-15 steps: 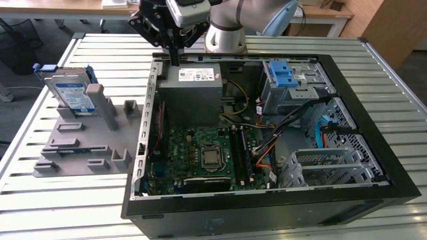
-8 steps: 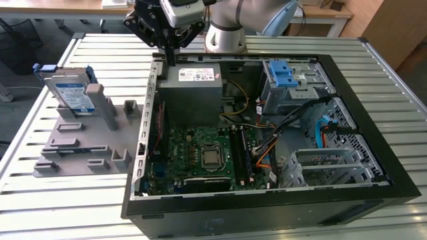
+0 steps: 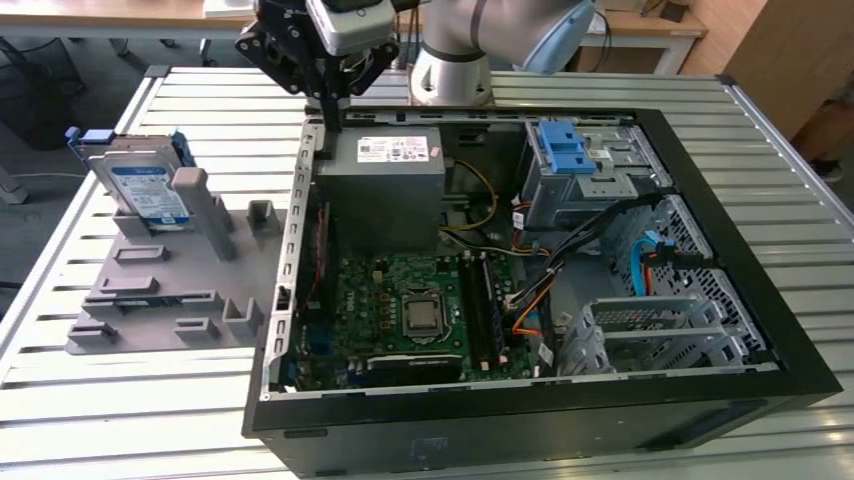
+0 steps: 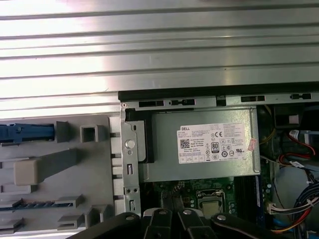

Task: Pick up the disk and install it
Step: 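Reach for the disk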

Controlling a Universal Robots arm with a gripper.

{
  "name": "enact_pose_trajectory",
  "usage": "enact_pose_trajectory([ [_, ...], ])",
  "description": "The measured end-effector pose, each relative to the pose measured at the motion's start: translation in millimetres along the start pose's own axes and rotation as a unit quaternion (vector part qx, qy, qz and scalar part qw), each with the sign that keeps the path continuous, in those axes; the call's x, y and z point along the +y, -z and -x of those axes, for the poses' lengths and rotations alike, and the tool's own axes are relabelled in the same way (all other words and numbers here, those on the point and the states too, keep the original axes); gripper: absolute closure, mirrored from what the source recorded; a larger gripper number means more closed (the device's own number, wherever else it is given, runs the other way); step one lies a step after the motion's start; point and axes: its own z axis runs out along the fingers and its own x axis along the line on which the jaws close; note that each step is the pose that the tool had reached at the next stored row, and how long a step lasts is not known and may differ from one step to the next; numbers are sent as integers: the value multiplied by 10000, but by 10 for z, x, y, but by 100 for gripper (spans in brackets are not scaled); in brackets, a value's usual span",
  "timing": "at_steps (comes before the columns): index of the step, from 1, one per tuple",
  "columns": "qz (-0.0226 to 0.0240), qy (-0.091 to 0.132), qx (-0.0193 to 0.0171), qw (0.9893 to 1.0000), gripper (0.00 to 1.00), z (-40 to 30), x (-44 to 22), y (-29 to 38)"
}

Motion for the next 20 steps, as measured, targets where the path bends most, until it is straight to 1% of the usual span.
enact_pose_trajectory([
  [6, 0, -1, 0, 10000, 89, -104, 6, 0],
  [8, 0, 0, 0, 10000, 89, -144, 31, 0],
  [11, 0, 0, 0, 10000, 89, -185, 81, -3],
  [13, 0, 0, 0, 10000, 89, -229, 102, -4],
  [20, 0, -1, 0, 10000, 89, -524, 129, -9],
])
